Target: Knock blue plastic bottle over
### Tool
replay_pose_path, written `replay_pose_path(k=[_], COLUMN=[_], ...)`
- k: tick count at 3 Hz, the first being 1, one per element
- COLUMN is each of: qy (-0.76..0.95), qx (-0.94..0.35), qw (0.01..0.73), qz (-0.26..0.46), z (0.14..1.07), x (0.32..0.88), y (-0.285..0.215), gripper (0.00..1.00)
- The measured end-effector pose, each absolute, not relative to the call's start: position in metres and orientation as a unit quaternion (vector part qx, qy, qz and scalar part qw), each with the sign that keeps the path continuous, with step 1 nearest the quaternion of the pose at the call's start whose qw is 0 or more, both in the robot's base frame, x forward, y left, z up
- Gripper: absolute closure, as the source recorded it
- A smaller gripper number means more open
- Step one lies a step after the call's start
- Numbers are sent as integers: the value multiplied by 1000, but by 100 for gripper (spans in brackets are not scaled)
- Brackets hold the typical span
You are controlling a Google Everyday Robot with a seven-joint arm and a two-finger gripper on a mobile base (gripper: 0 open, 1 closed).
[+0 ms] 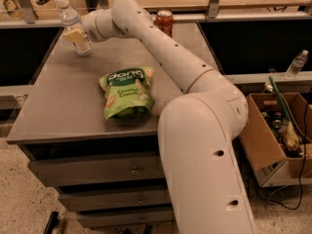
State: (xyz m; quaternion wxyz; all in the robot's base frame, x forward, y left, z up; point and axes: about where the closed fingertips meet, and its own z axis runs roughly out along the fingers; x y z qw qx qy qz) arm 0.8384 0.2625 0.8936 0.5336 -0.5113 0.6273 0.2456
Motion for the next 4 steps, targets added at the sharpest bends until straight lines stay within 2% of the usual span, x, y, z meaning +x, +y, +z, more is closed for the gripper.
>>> replay_pose_path(k=[4], qy=[625], qx=[-518], qw=[531], qz=[242], z=[894], x=[837], y=[264], gripper=[100])
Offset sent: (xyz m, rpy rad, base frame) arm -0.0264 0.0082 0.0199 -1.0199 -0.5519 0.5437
